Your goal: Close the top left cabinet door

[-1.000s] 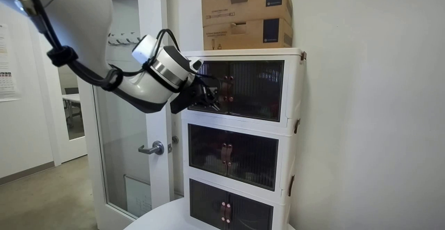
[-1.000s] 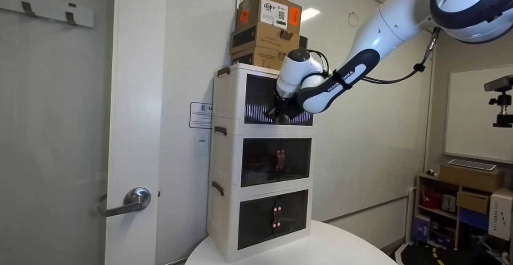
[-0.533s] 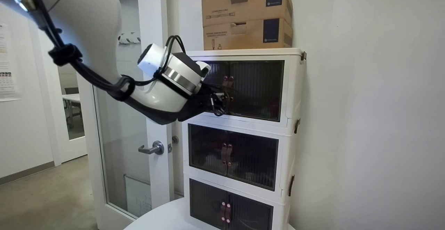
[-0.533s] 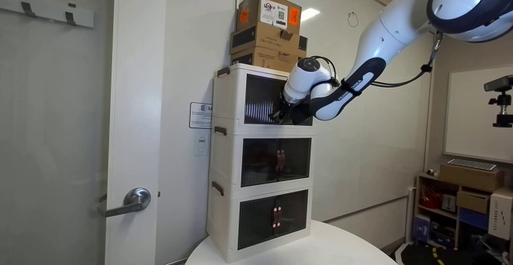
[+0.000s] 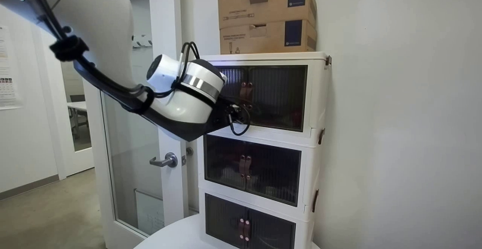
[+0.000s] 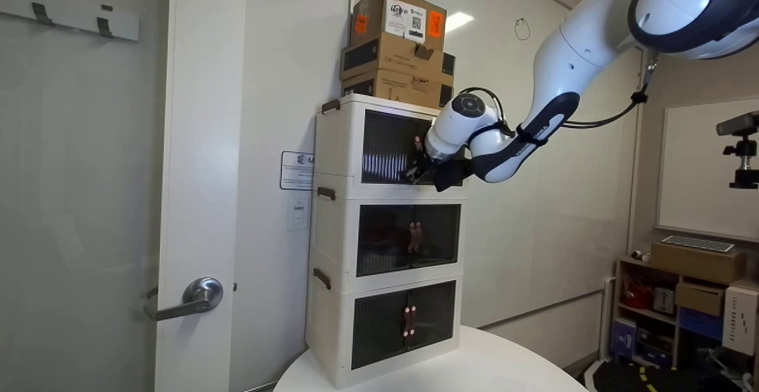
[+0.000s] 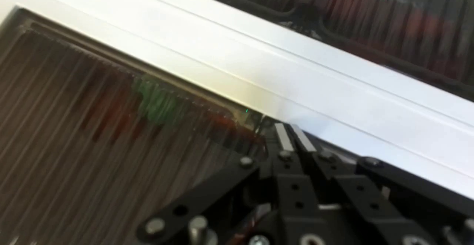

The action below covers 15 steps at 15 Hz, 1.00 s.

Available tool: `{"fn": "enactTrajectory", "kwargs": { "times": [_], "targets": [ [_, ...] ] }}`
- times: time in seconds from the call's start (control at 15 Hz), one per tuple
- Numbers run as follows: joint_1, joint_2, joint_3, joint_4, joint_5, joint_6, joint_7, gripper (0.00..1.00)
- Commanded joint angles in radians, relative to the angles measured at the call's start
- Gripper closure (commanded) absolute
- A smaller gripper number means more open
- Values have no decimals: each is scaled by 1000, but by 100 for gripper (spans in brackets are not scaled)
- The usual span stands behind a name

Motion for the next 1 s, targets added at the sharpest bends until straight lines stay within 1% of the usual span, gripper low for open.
{"fn": "enactTrajectory", "kwargs": {
  "times": [0.0, 0.13, 0.27, 0.4, 0.47, 0.53, 0.67, 0.73, 0.8, 0.87, 0.93],
  "targets": [
    [-103, -93, 141, -199, 145, 84, -161, 94],
    [-185, -143, 260, -320, 230, 79, -260, 95],
    [-282, -176, 401, -414, 348, 26, -352, 95],
    [-374, -200, 533, -475, 479, -65, -421, 95],
    [-398, -312, 598, -574, 548, -154, -426, 95],
    [-408, -348, 626, -594, 602, -226, -417, 95],
    [-409, -434, 657, -614, 680, -371, -375, 95],
    [-282, -492, 534, -623, 808, -423, -425, 95],
    [-371, -516, 643, -616, 764, -518, -348, 95],
    [-203, -566, 475, -615, 847, -581, -376, 95],
    [-183, -592, 467, -605, 848, -666, -342, 95]
  ]
}}
